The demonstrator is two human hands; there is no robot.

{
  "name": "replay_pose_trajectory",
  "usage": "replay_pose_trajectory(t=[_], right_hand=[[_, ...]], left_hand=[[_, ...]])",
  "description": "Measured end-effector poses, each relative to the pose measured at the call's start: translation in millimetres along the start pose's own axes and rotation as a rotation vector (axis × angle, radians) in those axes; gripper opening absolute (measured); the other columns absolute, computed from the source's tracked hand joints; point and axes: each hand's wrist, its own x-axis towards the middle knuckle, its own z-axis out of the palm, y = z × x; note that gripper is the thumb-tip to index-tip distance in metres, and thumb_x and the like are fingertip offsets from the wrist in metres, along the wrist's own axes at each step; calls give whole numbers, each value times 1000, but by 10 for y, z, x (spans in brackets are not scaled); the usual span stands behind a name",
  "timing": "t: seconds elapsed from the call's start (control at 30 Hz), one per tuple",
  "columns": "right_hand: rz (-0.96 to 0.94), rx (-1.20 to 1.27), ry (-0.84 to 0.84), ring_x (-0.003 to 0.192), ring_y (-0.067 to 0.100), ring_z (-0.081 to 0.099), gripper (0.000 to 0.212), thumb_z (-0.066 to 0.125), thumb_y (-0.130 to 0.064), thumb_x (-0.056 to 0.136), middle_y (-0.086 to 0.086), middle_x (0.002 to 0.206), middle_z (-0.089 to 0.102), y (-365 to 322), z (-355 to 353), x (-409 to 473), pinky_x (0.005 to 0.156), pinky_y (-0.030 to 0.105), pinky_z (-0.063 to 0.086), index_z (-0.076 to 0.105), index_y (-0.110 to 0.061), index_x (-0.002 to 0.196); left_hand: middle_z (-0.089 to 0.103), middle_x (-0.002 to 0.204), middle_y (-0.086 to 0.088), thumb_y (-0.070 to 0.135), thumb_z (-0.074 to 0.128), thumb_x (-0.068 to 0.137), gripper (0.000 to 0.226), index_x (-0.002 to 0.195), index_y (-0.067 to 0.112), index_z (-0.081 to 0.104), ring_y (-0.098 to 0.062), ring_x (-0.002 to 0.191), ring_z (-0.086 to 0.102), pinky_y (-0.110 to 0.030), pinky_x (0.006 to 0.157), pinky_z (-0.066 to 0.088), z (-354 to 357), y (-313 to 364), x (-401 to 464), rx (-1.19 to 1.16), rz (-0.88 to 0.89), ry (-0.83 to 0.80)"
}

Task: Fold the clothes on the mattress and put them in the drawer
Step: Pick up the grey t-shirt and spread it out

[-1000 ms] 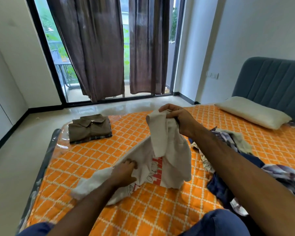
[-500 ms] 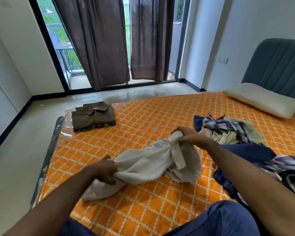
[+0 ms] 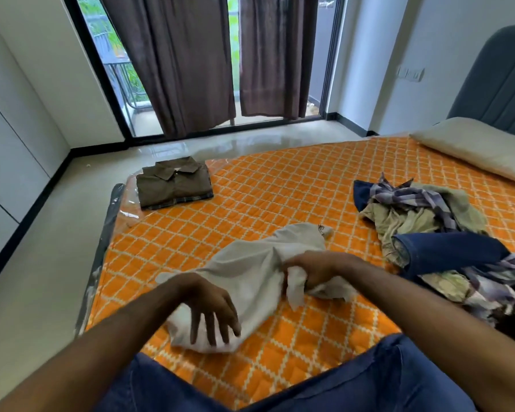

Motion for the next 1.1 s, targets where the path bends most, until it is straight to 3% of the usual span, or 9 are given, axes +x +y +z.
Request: replay_pose_trajectory(t=[0.07,0.17,0.27,0.47,0.6,0.73,0.87,1.0,1.1], right_hand=[[-39,-65,-134,141,25,42,77,77,-10,86,6,156,44,-147,355,130,108,31,34,42,-18,154],[-77,-44,-169,138,29,46,67,75,-6,86,12,154,47,-161,624,182,107,35,36,50,-12,148],[-102,0,-129,128,32,53,55,75,-6,84,12,143,57,-104,700,161,105,43,42,61,-11,137],[-74,126,-3,121,29,57,57,78,-14,80,5,134,60,13,954,140,96,42,48,57,-20,133],[-70,150,15,115,31,57,53,74,-16,85,8,131,60,28,1035,78,86,39,47,51,-19,134],[-33,221,33,119,30,56,50,68,-15,92,9,135,59,100,1129,20,81,30,37,49,-17,138],[51,274,45,128,32,51,46,54,-12,99,11,145,53,160,1062,-130,89,33,39,46,-15,145],[172,266,131,120,36,55,45,55,-13,98,14,135,56,291,899,-275,94,43,45,42,-13,141],[223,231,230,107,33,56,31,57,-14,99,17,124,59,374,682,-335,81,39,41,48,-3,126]], left_hand=[[73,115,-13,25,59,100,33,127,9,66,-30,99,72,-53,76,61,103,-32,114,37,-2,17],[77,95,-9,28,57,98,25,112,10,68,-13,68,70,-23,48,52,17,-220,59,326,44,497],[67,71,-4,33,59,92,25,83,10,63,-13,56,56,-25,46,40,-127,-551,18,488,12,906],[64,68,-12,77,42,90,72,67,11,60,-25,66,63,-35,63,47,353,-683,343,59,-87,869],[65,81,-20,60,56,94,66,75,-2,65,-35,81,62,-32,56,29,576,-550,460,-23,-55,880],[47,69,-5,36,68,93,44,64,14,45,-18,62,45,-29,52,26,547,-724,495,-32,-71,952],[65,122,-19,29,61,98,31,110,1,67,-34,113,60,-36,86,43,392,-709,165,-102,-9,1248],[66,100,-28,28,62,99,29,85,3,60,-41,96,62,-44,75,42,111,-687,-283,-273,156,1599],[66,97,-28,34,64,95,38,97,-4,66,-40,92,64,-52,78,51,-163,-633,-631,-602,302,1748]])
